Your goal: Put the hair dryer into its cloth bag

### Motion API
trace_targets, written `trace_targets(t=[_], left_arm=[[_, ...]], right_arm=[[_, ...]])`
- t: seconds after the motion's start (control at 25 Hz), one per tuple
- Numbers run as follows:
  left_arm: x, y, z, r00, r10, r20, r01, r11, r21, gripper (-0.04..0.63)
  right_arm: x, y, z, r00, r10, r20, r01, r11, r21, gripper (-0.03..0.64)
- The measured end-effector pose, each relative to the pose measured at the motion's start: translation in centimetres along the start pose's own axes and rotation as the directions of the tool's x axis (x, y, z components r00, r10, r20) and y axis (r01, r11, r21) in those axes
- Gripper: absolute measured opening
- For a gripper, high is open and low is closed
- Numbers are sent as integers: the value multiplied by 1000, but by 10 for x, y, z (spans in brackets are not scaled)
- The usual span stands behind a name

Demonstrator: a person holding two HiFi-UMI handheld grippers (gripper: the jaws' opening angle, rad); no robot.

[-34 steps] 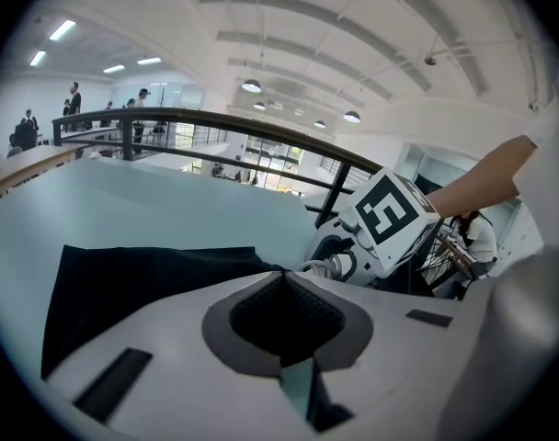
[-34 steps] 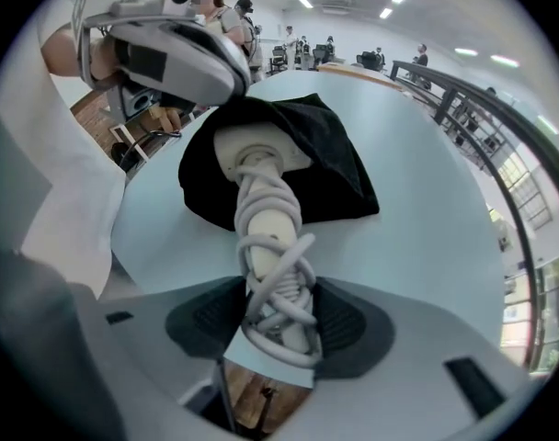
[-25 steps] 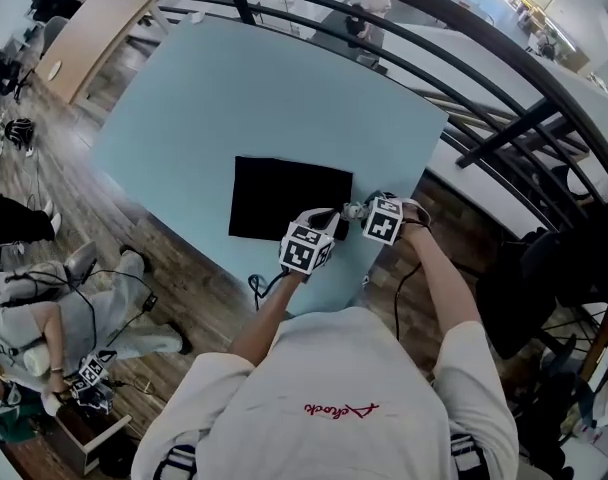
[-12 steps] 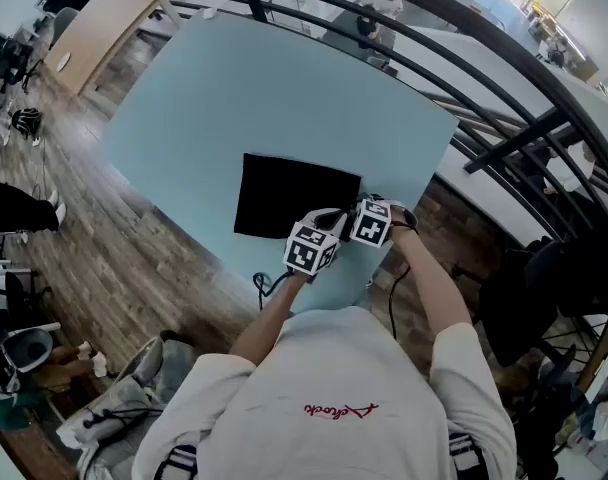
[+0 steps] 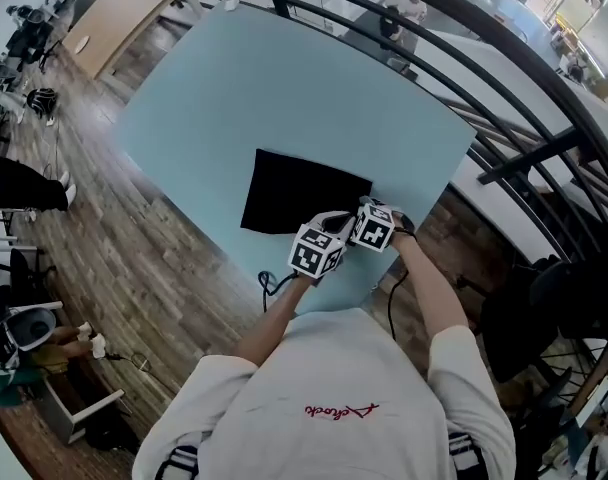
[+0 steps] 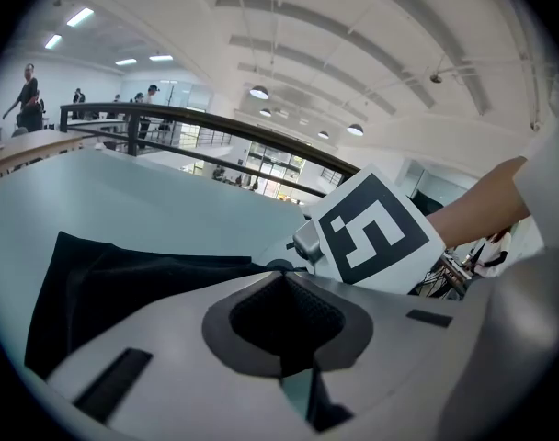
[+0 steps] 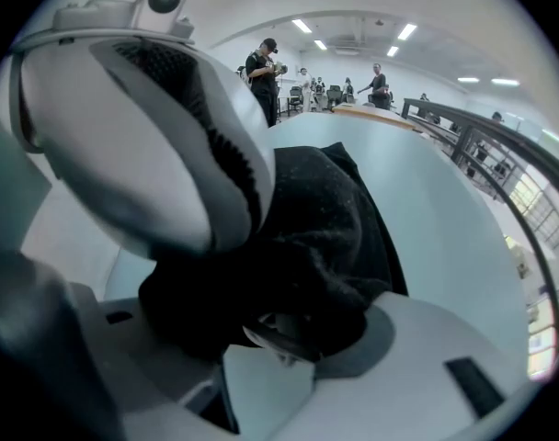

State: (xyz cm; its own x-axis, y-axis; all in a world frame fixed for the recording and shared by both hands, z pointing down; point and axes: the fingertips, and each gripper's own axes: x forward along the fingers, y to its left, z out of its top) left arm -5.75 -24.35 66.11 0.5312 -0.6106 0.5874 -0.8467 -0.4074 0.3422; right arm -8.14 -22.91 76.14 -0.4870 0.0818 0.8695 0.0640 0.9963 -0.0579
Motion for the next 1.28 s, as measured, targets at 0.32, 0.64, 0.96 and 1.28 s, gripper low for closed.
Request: trace_targets(t=[0.32, 0.64, 0.96, 1.28], left_arm=[[-4, 3, 1, 1000, 14, -1, -14, 1000, -16, 14], [-6, 1, -2, 1000, 8, -11, -8, 1000, -3, 14], [0, -19, -6, 997, -75, -32, 77, 996, 55, 42], [-10, -27, 0, 994, -111, 1, 111, 989, 102, 164]], right_arm=[[11, 6, 5, 1000, 11, 12, -11, 1000, -10, 241], [-3, 1, 17, 995, -59, 84, 60, 998, -3, 295], [-37, -5, -25, 992, -120, 34, 117, 990, 75, 313], [-86, -23, -36, 929, -340, 146, 254, 873, 416, 311]])
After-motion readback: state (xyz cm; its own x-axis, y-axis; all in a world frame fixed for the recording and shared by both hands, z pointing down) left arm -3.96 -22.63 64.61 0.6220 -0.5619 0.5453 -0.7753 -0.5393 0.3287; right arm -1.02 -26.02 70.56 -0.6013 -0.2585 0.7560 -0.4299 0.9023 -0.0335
